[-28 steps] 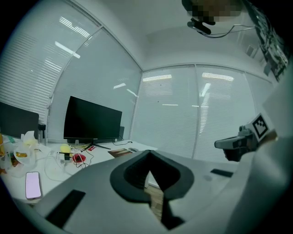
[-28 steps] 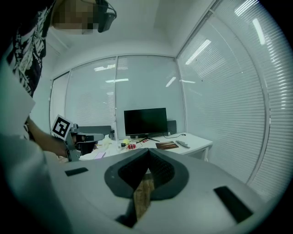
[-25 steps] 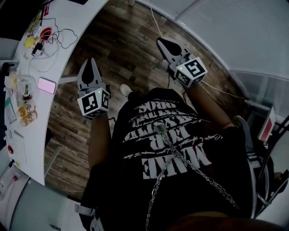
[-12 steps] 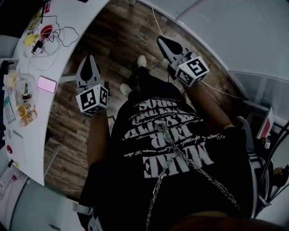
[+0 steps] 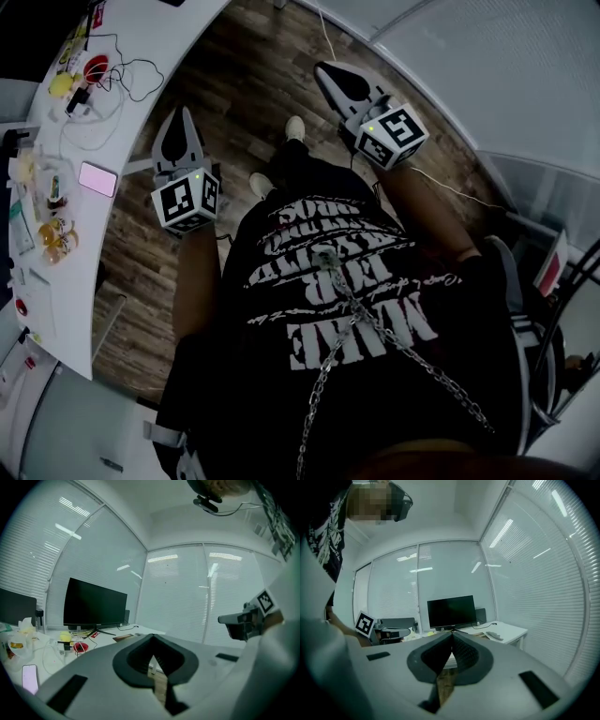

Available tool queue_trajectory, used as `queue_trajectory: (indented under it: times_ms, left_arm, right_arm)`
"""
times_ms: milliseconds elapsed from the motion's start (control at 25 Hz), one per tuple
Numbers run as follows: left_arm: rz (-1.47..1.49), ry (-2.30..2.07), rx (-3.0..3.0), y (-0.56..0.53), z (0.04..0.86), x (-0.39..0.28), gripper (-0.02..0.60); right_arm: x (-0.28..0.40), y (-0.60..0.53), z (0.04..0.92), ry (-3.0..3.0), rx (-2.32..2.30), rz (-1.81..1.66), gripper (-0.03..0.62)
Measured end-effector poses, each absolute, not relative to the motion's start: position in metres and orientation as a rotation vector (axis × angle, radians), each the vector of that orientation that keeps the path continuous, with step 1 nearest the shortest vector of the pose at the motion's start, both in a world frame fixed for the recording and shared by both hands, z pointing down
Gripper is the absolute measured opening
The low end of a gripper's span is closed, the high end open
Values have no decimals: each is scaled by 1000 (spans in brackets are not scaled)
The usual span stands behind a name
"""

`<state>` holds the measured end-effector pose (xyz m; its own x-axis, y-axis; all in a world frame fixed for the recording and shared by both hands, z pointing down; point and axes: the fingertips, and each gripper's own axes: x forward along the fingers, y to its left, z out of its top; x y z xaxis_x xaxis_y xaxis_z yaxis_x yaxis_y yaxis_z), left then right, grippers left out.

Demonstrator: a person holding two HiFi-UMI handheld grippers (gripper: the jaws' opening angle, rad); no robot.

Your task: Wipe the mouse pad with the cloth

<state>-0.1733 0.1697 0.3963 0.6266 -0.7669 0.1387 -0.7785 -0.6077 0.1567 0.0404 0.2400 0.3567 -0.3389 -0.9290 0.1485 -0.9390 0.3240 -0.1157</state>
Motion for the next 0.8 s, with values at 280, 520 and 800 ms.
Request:
queue_trajectory:
  times_ms: [280,520,800]
  left_arm:
    - [82,-1277,2623,147,401,-144,0]
    - [87,-1285,2593,126,408,-114,0]
    - [95,-1301,2567,101,415,-74,0]
  right_arm:
    - [70,223,365,-2491,1765,299,0]
    - [101,200,370,-2483,1736,312,0]
    - [144,173,378,-2488,1722,334,0]
